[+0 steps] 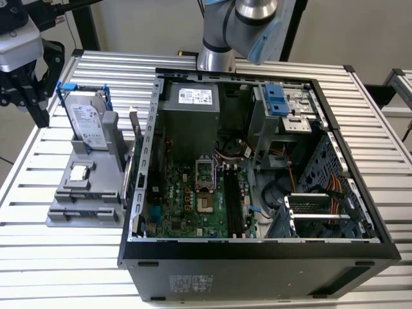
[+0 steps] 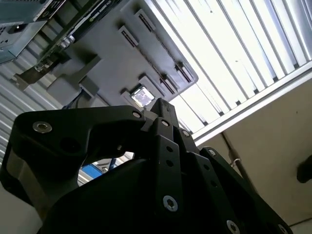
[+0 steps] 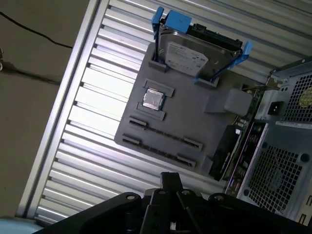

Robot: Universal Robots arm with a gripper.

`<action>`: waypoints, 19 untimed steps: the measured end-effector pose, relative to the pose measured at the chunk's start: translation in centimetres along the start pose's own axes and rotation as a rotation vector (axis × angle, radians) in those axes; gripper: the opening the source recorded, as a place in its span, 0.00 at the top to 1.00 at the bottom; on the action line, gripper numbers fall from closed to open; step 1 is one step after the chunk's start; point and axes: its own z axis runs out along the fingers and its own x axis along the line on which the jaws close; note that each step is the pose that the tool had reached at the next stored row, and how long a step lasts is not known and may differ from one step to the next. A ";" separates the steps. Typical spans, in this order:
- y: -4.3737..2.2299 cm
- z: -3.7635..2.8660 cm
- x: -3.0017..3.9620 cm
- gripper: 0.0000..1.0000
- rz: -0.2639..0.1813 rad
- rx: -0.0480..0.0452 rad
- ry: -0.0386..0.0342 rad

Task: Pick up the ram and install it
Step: 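Pick up the ram and move it above insertion slot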

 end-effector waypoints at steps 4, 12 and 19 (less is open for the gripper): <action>0.00 0.00 0.00 1.00 -0.018 0.0001 0.0006; 0.00 0.00 0.00 1.00 -0.049 0.0002 0.0016; 0.00 0.00 0.00 1.00 -0.078 0.0000 0.0024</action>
